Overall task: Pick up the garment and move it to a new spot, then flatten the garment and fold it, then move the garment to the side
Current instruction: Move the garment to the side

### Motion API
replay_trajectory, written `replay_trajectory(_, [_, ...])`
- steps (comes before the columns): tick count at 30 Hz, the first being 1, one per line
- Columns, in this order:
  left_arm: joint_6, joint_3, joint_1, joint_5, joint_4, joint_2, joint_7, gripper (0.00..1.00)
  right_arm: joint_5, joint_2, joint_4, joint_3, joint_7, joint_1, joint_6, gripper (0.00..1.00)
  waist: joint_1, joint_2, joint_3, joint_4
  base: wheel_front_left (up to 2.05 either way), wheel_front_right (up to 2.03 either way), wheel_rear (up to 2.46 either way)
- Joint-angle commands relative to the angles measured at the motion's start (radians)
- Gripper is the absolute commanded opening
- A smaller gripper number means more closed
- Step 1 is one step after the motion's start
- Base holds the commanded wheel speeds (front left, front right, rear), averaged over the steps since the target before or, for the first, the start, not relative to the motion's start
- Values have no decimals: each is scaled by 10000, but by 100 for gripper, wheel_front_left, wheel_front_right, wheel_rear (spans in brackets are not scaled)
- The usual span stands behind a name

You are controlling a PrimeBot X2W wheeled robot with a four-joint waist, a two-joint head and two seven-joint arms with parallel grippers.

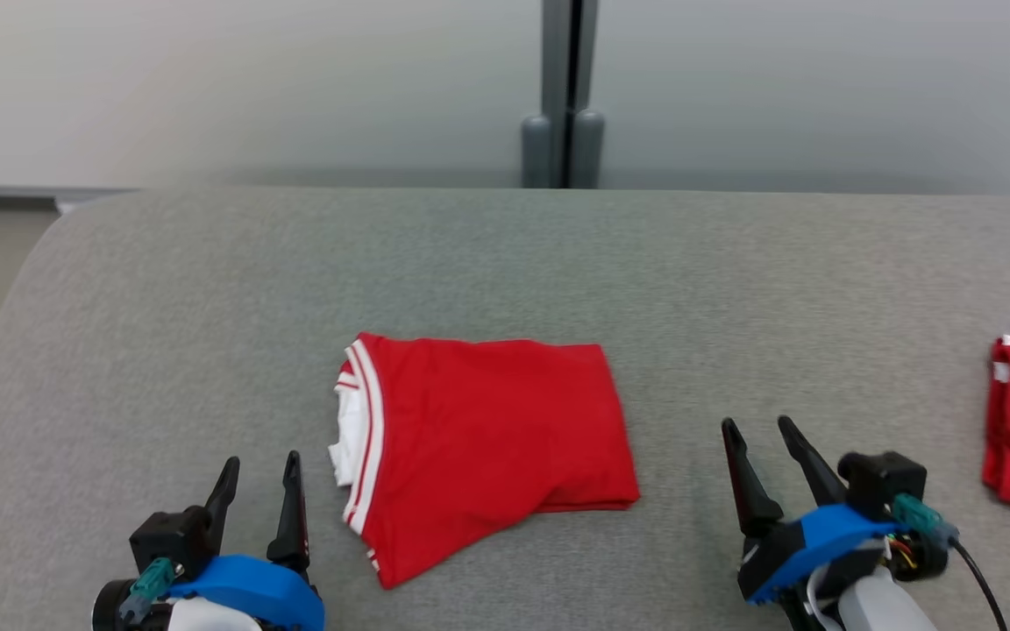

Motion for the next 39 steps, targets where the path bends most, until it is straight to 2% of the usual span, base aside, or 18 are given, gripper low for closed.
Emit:
replay_trajectory(1, [-15,-159,-196,-117,-41,115,-18,100,205,-17,179,128,-45,-312,1,100,-1,1,439,510,0,0,0])
replay_trajectory(8, [-17,-614,-566,-590,2,435,-18,100,1028,-31,1675,760,-41,-1679,1,100,-1,1,916,1580,0,0,0])
replay_trajectory(14, [-17,-783,-657,-814,33,586,-18,100,1924,-29,3289,1424,-39,-2386,1,98,-1,1,1005,2050,0,0,0])
replay_trajectory(15, [-18,-789,-642,-848,28,590,-18,100,2103,-28,3517,1607,-27,-2469,2,67,-1,1,1006,2068,0,0,0])
replay_trajectory(16, [-18,-786,-623,-862,26,597,-18,100,2315,-11,3662,1774,-15,-2527,2,2,-1,1,1007,2072,0,0,0])
replay_trajectory(21, [-18,-725,-477,-873,-26,624,-20,100,2593,-25,3401,1889,-26,-2669,2,0,-1,1,869,1704,0,0,0])
replay_trajectory(25, [-18,-659,-344,-823,-96,629,-18,100,2349,-43,2740,1713,-29,-2373,1,0,-1,1,672,945,0,0,0])
replay_trajectory(26, [-18,-592,-335,-815,-147,619,-18,100,2357,-46,2562,1690,-30,-2301,-1,0,-1,1,626,662,0,0,0])
replay_trajectory(27, [-18,-561,-303,-746,-269,574,-20,100,2341,-37,2157,1666,-41,-2167,1,0,-1,1,560,84,0,0,0])
replay_trajectory(35, [-19,-455,-87,-565,-611,400,-18,100,2435,-28,707,2073,-43,-1285,1,0,-1,1,445,-2675,0,0,0])
replay_trajectory(39, [-19,-559,-94,-481,-732,327,-20,100,2260,-28,110,2026,-40,-855,1,0,-1,1,512,-3728,0,0,0])
